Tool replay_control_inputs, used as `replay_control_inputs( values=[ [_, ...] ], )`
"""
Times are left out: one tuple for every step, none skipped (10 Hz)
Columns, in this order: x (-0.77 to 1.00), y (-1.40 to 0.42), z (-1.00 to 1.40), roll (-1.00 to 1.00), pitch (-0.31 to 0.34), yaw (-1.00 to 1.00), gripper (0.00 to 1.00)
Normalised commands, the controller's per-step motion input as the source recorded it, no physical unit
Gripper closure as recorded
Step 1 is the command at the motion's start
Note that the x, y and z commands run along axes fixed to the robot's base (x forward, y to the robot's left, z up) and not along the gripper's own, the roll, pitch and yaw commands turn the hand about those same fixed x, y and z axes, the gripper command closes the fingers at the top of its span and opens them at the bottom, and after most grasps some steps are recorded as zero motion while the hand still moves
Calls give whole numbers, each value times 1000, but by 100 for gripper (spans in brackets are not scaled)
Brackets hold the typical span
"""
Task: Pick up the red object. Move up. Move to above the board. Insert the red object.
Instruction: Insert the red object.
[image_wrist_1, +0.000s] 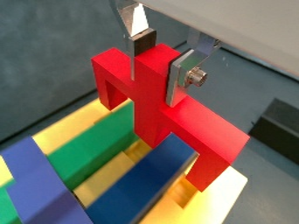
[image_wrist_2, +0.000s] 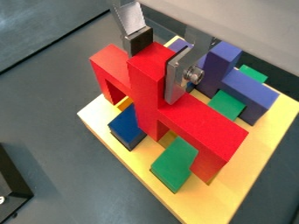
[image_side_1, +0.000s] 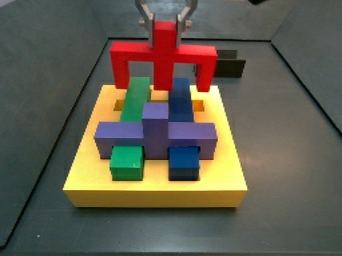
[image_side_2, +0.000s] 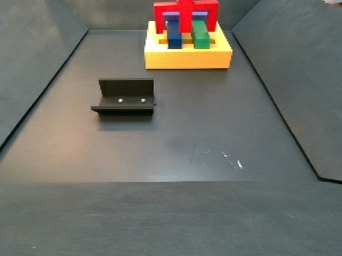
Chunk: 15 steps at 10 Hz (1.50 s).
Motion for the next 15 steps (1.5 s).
replay_control_inputs(
  values=[
    [0,0,-137,-41,-49,-54,100],
    [-109,0,-71,0,-24,-14,100],
    [-186,0,0,0,-21,-17,100],
    [-57,0,0,-14,-29,-9,100],
    [-20,-3,0,-47,-54,-6,100],
    [0,-31,0,-76,-77,-20,100],
    [0,-46,0,-63,-79,-34,100],
    [0,-46,-83,-56,-89,-60,100],
    [0,-66,-171,-53,-94,-86,100],
    [0,-31,-249,-16,-86,-74,100],
    [0,-9,-260,0,-53,-46,100],
    [0,0,-274,0,-59,-20,100],
    [0,0,-311,0,-59,-3,100],
    [6,-3,-297,0,-54,0,100],
    [0,-97,-191,0,-47,-26,100]
  ],
)
